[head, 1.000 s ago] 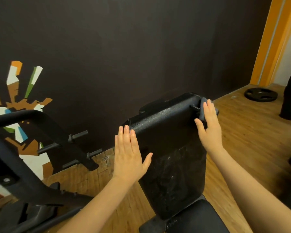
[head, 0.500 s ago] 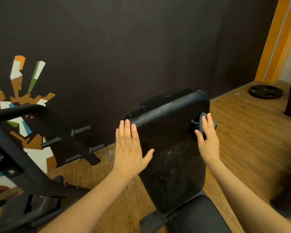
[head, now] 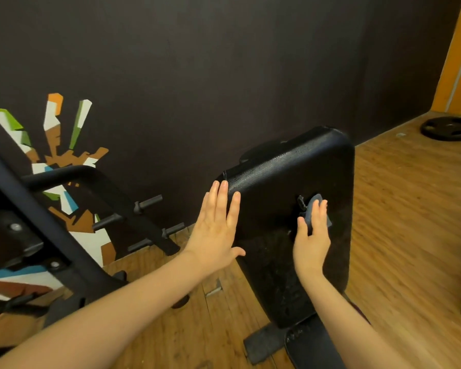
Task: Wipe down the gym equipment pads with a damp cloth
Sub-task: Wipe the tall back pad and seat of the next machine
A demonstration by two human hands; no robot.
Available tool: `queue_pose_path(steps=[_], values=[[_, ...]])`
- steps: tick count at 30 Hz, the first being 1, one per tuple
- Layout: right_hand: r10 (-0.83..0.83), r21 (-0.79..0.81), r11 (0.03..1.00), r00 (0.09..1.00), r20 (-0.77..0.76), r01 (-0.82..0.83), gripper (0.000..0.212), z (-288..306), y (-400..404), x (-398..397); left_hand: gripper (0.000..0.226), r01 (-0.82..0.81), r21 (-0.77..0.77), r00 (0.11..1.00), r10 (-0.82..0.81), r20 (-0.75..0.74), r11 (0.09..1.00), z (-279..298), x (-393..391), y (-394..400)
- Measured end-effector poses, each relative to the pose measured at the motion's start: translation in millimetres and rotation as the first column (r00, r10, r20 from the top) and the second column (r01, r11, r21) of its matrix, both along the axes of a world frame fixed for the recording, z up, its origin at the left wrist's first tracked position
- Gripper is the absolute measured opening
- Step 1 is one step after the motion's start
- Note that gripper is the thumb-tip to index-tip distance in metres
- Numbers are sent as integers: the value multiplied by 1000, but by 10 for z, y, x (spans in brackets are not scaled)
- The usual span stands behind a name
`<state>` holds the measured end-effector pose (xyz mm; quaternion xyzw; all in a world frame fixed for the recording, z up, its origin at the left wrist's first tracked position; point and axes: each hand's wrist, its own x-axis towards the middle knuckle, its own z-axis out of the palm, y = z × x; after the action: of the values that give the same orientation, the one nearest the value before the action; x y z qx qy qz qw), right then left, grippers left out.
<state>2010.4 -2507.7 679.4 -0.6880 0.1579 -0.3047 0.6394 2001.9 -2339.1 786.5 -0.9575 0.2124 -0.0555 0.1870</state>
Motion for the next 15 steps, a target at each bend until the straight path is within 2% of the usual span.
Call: queue_pose_path(steps=[3, 5, 7, 9, 11, 15], values=[[86, -174, 982, 996, 26, -80, 63, -98, 299, -174, 116, 11, 64, 999, -13, 32, 998, -12, 33, 3], [148, -346, 928, 989, 8, -136, 65, -193, 454, -264, 117, 82, 77, 994, -87, 69, 994, -9, 69, 71], [191, -547, 821, 981, -12, -167, 73, -315, 543, -330, 127, 213, 61, 959, -221, 180, 975, -10, 120, 156], [242, -719, 667, 969, -40, -196, 83, -400, 536, -377, 128, 272, 46, 932, -275, 234, 961, -2, 130, 207], [276, -791, 578, 960, -41, -200, 86, -411, 439, -388, 127, 302, 49, 921, -304, 244, 952, -3, 138, 240], [288, -838, 519, 957, -14, -168, 81, -337, 314, -366, 126, 343, -10, 907, -328, 265, 939, 23, 160, 278]])
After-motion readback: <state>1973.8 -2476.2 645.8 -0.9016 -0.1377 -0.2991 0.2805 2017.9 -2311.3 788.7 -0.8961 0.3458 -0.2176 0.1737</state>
